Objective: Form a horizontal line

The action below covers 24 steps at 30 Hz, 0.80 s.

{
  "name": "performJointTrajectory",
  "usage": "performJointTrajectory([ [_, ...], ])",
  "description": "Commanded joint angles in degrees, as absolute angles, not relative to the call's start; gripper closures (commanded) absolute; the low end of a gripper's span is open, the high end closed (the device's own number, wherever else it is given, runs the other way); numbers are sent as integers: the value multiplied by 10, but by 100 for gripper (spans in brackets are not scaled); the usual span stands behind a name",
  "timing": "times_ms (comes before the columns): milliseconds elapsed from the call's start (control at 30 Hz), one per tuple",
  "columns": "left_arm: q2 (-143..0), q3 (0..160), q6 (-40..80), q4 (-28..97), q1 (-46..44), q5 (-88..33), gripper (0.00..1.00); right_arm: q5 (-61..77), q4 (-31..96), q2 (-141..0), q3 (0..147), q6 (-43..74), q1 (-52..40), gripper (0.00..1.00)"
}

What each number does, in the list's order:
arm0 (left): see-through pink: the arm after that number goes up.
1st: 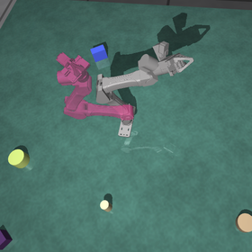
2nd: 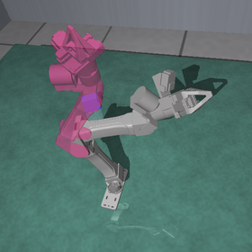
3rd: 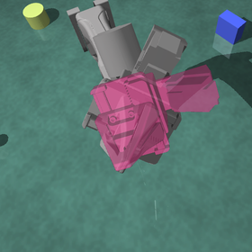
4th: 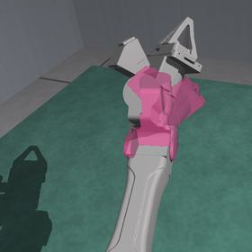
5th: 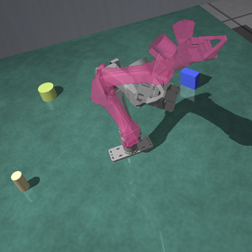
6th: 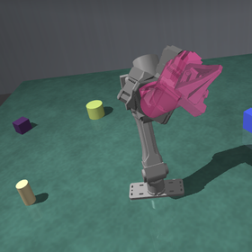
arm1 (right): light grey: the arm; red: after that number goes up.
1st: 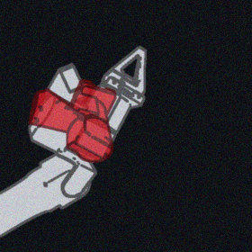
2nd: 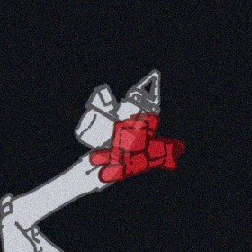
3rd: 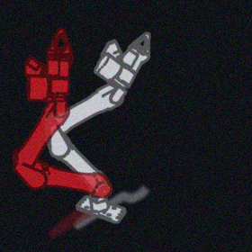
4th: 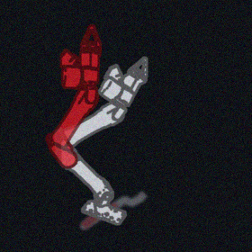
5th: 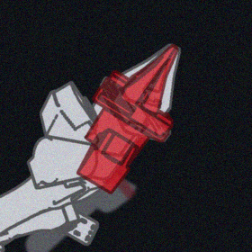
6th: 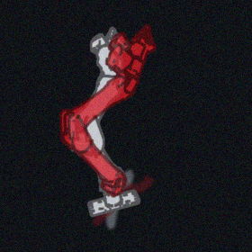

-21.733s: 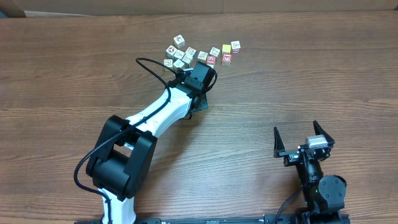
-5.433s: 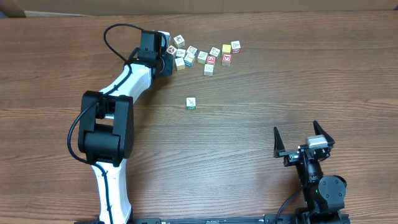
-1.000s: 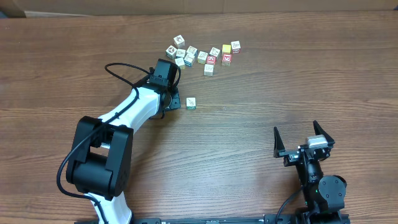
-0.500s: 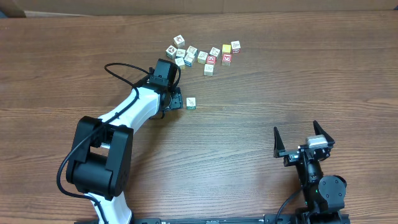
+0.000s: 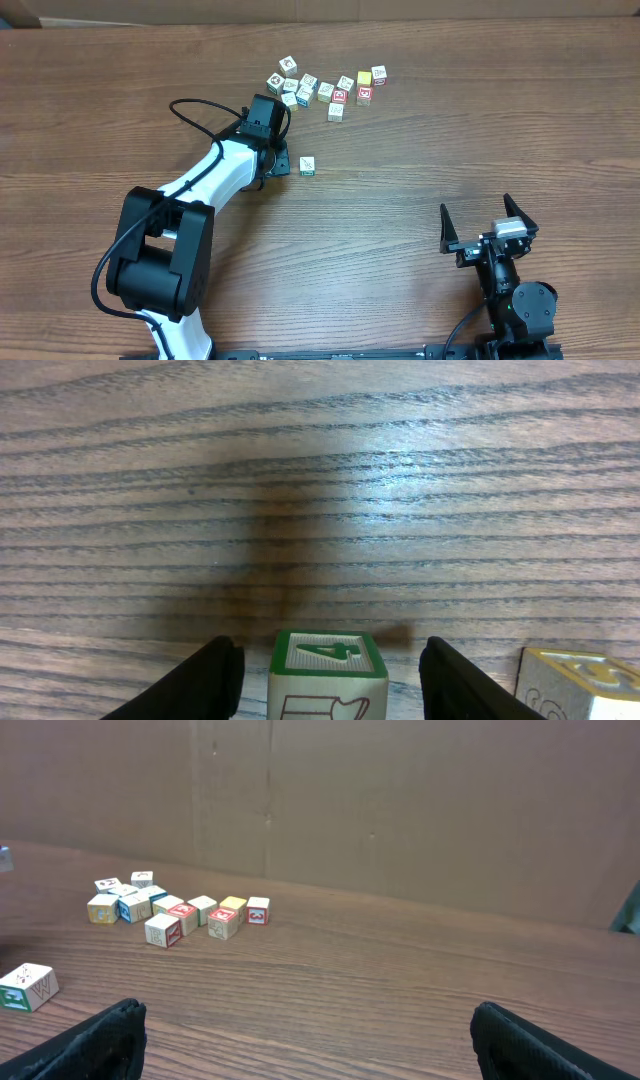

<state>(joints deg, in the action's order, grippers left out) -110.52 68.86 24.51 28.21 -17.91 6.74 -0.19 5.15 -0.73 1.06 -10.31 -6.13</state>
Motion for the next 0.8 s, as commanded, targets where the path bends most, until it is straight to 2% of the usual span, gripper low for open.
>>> performJointTrajectory([
  [0, -1102, 684, 231, 279, -180, 77, 43, 1, 48, -2, 4, -104, -64, 0],
  [67, -1102, 684, 231, 280, -180, 80, 36, 1, 48, -2, 4, -104, -64, 0],
  [133, -1102, 684, 231, 281, -180, 80, 23, 1, 48, -2, 4, -104, -64, 0],
  [233, -1102, 684, 231, 288, -180, 80, 17, 1, 48, -2, 4, -104, -64, 0],
  [300, -1102, 684, 231, 292, -180, 80, 7, 1, 48, -2, 4, -104, -64, 0],
  [433, -1102, 684, 230, 301, -180, 81, 0, 1, 48, -2, 4, -104, -64, 0],
  [467, -1102, 684, 226, 301, -180, 81, 0, 1, 48, -2, 4, -104, -64, 0],
  [633, -1102, 684, 227, 306, -178, 83, 31, 1, 48, -2, 4, -104, -64, 0],
  [767, -1102, 687, 225, 303, -165, 71, 42, 1, 48, -2, 4, -104, -64, 0],
])
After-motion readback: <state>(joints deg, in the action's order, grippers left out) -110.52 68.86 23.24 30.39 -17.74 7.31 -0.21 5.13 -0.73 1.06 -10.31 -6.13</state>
